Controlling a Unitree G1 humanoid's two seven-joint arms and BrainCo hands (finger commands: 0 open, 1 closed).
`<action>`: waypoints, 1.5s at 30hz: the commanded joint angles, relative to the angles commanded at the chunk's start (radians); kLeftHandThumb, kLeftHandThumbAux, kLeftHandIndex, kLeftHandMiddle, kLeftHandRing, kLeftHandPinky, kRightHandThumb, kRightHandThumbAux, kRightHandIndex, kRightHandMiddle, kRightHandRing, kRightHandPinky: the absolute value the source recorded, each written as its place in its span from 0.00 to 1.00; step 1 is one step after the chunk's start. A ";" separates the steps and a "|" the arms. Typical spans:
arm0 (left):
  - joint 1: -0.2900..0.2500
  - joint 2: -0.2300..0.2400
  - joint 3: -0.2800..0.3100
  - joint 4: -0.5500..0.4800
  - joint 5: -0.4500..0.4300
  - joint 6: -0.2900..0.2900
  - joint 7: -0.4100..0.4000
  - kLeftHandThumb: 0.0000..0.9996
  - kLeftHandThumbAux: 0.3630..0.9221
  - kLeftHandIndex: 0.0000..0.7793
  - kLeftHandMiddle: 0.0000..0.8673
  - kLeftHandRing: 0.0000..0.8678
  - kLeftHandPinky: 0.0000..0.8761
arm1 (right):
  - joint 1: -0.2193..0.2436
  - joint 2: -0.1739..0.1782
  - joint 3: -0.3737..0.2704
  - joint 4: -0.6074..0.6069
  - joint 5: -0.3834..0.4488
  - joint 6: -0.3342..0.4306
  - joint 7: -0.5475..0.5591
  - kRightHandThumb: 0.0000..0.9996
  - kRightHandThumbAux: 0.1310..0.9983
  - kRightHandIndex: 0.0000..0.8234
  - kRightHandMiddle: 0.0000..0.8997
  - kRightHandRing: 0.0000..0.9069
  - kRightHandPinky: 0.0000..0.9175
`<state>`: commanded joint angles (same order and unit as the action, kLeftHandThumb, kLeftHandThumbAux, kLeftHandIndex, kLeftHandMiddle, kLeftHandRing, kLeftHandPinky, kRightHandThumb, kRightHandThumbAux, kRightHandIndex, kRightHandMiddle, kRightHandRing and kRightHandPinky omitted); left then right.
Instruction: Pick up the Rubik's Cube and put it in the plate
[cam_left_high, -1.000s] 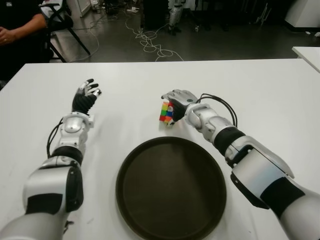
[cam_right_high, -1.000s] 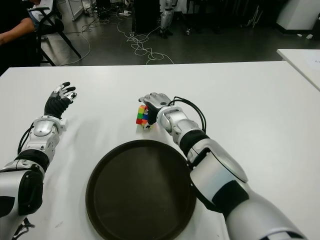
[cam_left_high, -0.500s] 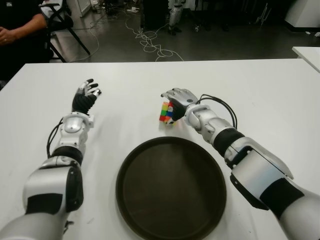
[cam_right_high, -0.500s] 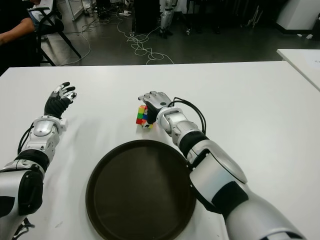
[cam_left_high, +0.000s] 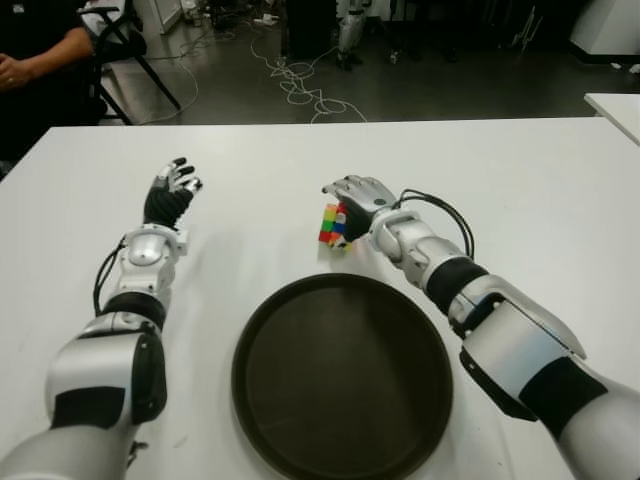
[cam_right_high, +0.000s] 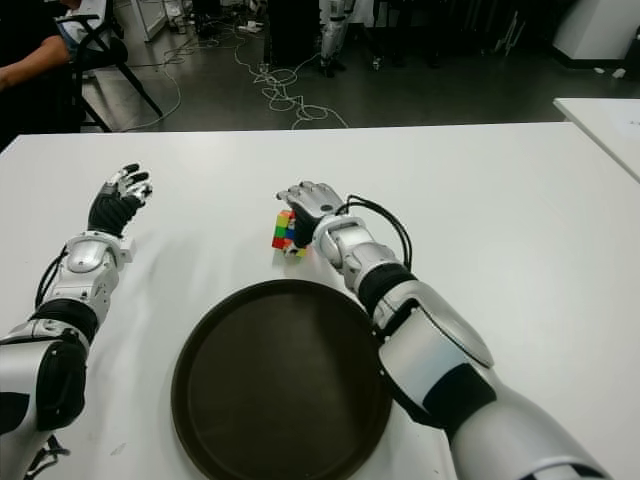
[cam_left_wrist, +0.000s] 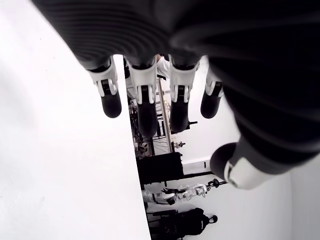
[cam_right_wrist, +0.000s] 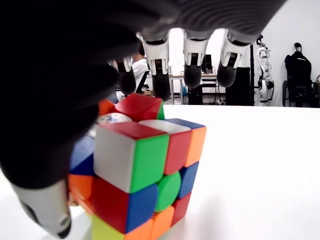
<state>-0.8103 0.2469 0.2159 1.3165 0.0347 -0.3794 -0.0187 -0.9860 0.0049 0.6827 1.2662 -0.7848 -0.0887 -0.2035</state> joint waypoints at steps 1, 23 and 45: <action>0.000 0.000 -0.001 0.000 0.001 -0.001 0.001 0.15 0.44 0.10 0.19 0.16 0.11 | 0.000 0.001 0.000 0.001 0.000 0.001 -0.003 0.00 0.70 0.03 0.00 0.02 0.12; 0.001 0.004 -0.010 0.000 0.011 -0.006 0.008 0.15 0.49 0.12 0.20 0.18 0.12 | 0.003 0.005 0.012 0.005 -0.004 0.016 -0.020 0.00 0.72 0.04 0.02 0.05 0.13; 0.001 0.005 -0.006 0.000 0.006 -0.006 0.004 0.17 0.47 0.12 0.21 0.17 0.12 | 0.004 0.011 0.029 0.013 -0.007 0.022 -0.020 0.00 0.71 0.03 0.00 0.01 0.10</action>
<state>-0.8094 0.2515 0.2099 1.3161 0.0412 -0.3859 -0.0143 -0.9817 0.0163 0.7116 1.2790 -0.7920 -0.0666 -0.2238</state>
